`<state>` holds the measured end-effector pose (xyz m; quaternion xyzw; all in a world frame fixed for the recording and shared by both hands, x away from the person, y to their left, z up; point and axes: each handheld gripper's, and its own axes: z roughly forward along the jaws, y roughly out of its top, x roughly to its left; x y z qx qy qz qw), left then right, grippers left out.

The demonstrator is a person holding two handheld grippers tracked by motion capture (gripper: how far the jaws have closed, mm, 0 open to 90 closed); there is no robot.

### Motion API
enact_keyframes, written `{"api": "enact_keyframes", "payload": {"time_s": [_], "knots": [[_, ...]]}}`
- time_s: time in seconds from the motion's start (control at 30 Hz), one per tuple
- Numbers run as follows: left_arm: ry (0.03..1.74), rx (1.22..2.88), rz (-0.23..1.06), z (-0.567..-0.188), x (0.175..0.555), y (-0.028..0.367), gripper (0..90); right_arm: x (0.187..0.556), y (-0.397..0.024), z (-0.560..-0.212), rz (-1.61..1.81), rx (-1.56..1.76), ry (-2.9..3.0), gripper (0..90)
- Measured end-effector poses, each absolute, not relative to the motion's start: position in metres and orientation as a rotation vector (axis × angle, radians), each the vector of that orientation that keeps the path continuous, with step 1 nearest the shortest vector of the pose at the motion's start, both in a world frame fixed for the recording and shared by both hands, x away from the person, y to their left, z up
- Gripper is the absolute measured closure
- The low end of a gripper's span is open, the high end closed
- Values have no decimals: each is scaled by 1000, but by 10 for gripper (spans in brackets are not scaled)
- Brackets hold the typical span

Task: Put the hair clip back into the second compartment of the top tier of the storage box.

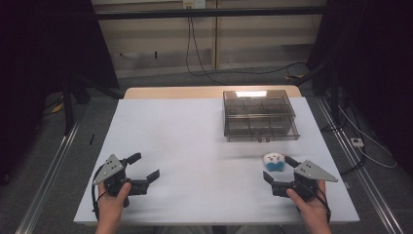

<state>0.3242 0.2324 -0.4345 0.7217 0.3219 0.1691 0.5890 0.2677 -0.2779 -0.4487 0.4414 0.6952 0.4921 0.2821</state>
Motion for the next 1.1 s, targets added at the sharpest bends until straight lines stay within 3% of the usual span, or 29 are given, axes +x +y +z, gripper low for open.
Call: {"api": "enact_keyframes", "payload": {"time_s": [0.63,1.1], "knots": [[728,1707,384,-435,323,228,33,281,-283,-447,1205,1206,1930,47],[718,1715,385,-435,323,227,33,310,-282,-452,1086,1277,1967,66]]}}
